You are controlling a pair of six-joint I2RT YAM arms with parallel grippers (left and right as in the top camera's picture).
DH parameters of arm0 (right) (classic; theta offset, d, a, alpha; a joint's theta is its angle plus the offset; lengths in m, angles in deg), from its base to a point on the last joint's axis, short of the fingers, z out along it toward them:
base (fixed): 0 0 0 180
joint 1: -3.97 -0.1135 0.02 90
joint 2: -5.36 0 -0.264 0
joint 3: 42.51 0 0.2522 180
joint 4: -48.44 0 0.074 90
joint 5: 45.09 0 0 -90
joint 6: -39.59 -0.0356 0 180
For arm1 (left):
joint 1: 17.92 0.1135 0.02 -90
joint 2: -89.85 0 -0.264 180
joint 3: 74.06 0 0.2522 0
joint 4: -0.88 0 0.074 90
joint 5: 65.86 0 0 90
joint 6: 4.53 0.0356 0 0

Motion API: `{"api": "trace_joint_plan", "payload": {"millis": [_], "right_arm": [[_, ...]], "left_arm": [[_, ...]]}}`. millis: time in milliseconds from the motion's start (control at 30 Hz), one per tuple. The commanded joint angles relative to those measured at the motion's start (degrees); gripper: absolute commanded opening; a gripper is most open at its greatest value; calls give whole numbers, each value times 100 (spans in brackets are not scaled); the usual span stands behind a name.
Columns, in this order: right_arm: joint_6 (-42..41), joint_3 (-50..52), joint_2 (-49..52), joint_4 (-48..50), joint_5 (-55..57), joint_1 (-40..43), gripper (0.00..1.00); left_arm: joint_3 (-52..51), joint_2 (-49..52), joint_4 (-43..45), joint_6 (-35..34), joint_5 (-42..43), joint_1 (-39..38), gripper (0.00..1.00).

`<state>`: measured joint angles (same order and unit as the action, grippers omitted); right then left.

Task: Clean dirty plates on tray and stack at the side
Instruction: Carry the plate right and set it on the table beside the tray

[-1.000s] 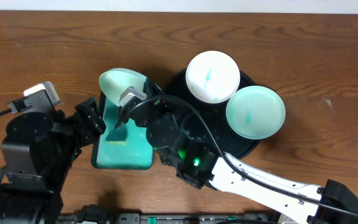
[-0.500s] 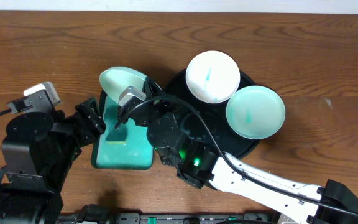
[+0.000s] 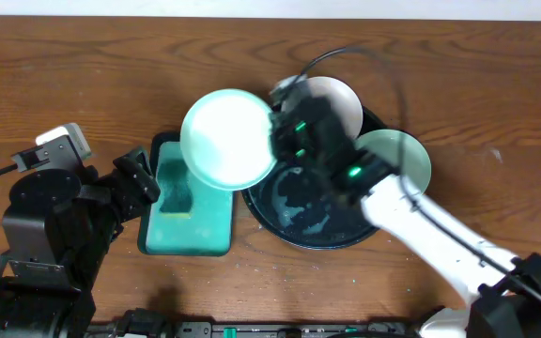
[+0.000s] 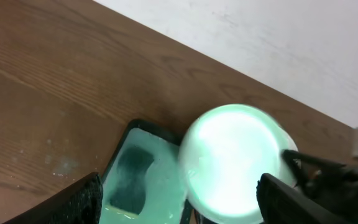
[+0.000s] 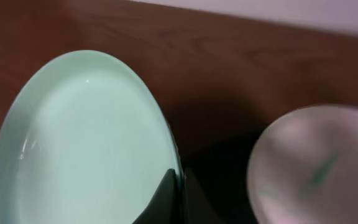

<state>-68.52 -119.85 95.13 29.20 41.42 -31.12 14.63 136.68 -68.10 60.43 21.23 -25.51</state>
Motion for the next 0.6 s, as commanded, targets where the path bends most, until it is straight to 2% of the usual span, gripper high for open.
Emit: {"api": "trace_joint_plan", "payload": {"millis": [0,200,267,400,567], "right_arm": [[-697,-50,-529,-424,-1893,1093,1],[-876,-50,-1193,-2015,-592,3136,1],[-1036,-50,-1241,-2529,-74,4166,1],[-1080,-48,-1012,-3040,221,5617,1],[-1080,-42,-293,-3346,560,6872,1]], "left_arm": [[63,-4,-2,57,13,31,79],[63,-4,-2,59,13,31,79],[63,-4,-2,57,15,31,79],[63,-4,-2,57,15,31,79],[63,-4,0,57,13,31,79]]}}
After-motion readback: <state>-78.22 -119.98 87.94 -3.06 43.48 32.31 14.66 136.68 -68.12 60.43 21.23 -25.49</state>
